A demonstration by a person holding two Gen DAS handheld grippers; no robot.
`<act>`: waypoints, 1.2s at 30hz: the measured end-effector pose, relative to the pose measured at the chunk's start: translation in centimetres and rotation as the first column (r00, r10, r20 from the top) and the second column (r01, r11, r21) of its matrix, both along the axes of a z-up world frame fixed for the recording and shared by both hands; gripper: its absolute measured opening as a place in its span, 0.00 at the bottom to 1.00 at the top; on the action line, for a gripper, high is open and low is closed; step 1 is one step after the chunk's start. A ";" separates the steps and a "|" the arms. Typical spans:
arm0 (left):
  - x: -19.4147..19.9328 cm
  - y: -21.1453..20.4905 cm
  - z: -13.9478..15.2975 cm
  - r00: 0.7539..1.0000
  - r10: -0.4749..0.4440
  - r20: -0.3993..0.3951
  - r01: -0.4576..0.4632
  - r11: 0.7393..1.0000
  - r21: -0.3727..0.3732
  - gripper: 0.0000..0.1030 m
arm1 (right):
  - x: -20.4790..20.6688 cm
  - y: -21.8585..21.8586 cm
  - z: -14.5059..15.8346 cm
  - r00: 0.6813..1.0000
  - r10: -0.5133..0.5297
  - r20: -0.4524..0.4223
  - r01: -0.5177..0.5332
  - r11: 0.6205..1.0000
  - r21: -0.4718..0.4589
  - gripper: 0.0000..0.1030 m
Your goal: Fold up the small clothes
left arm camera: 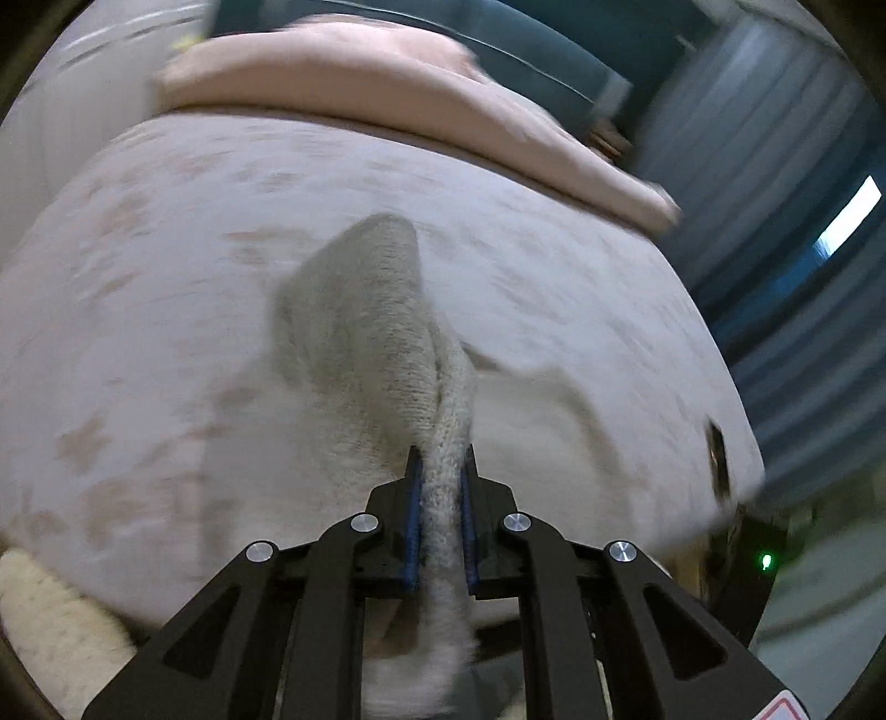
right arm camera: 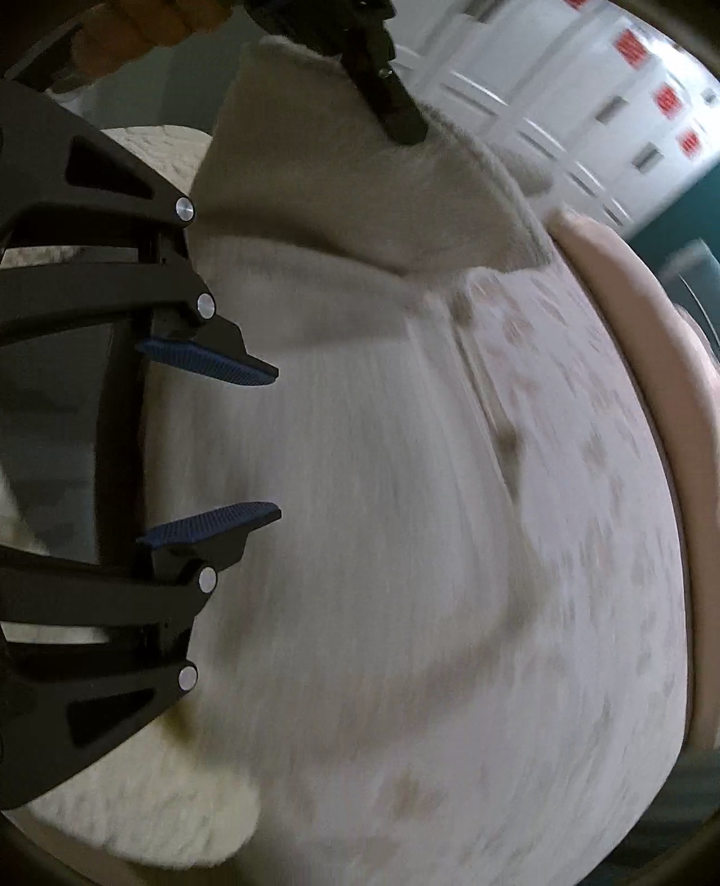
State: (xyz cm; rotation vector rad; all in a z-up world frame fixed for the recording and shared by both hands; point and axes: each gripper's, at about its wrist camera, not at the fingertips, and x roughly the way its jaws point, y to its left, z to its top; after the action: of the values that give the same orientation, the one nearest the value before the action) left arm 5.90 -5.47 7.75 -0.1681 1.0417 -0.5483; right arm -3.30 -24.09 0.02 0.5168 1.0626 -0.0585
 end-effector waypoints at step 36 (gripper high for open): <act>-5.5 1.9 -5.2 0.996 0.050 0.070 -0.068 0.956 0.287 0.67 | 1.9 -6.0 7.3 0.953 0.067 0.296 -0.097 0.991 0.088 0.13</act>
State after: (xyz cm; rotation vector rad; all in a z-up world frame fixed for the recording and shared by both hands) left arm 0.37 -3.56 2.57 0.0761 1.0409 -0.3398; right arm -1.42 -30.06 7.36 0.5538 0.7973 0.1434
